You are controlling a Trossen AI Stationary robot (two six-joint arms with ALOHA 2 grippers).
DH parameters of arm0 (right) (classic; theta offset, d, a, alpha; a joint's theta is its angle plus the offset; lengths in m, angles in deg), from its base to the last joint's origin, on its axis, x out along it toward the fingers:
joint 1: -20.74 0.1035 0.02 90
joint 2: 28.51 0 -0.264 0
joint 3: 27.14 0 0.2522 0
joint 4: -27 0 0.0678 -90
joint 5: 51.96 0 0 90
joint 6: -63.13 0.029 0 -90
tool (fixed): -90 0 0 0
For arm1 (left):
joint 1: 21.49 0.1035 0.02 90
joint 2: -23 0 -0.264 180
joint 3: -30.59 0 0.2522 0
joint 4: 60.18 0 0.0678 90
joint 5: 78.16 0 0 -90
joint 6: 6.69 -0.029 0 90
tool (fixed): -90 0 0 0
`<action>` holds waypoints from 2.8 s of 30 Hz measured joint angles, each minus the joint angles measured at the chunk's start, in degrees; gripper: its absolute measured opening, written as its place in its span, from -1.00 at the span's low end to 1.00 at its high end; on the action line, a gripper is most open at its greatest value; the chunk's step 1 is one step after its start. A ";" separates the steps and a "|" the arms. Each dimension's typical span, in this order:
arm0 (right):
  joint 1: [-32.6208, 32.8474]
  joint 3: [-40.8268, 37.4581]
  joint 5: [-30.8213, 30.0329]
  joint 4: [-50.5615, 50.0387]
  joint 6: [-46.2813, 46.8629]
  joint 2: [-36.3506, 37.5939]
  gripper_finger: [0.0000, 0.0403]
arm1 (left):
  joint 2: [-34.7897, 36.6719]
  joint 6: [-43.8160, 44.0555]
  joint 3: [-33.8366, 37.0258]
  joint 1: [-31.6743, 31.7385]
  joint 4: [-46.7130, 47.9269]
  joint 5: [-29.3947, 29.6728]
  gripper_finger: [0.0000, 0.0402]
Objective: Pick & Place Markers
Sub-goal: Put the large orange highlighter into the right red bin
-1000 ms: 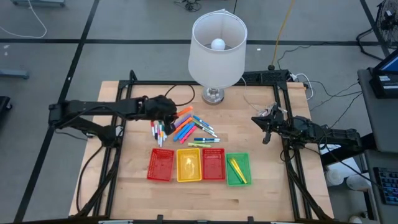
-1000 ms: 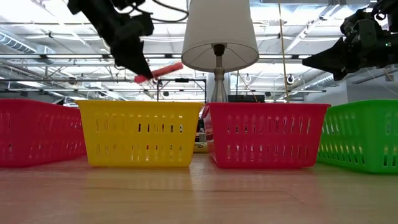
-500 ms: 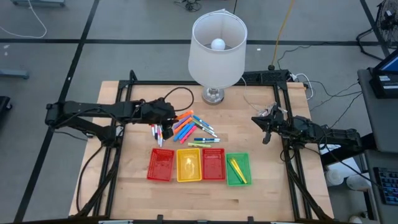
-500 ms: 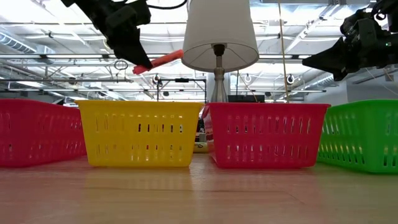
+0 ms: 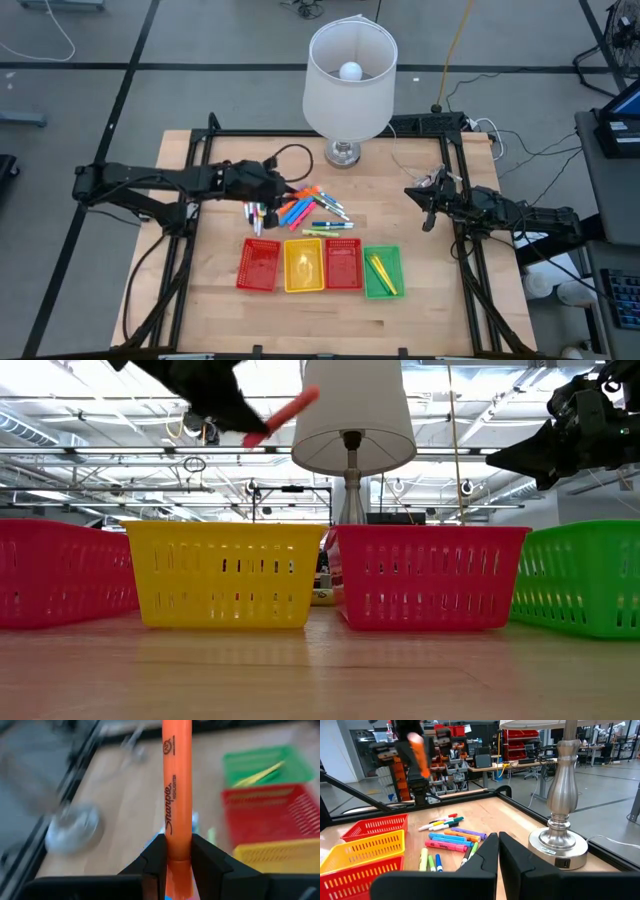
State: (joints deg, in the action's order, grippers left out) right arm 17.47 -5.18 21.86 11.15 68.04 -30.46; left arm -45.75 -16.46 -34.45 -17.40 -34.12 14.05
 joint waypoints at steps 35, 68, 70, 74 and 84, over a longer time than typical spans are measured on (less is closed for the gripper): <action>-0.02 -3.63 -0.09 6.42 0.43 0.00 -0.99 | -0.50 10.37 28.25 4.79 -63.22 -19.65 -0.64; 9.87 16.56 2.51 50.27 -6.92 -61.17 0.05 | -31.36 7.20 -0.49 1.75 -60.96 -26.40 -0.64; 10.67 19.35 2.51 49.95 -8.97 -64.14 0.03 | -31.39 7.41 -0.49 1.95 -60.35 -26.22 -0.64; 11.03 23.12 2.61 50.43 -10.90 -69.38 0.00 | -31.34 7.21 -0.49 1.91 -60.27 -26.18 -0.64; 10.99 25.27 2.75 52.03 -10.36 -74.28 -0.07 | -31.34 7.04 -0.47 1.93 -59.96 -26.33 -0.64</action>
State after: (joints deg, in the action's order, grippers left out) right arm 28.46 20.09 24.61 63.18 57.68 -104.74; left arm -77.10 -9.43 -34.91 -15.46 -94.08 -12.28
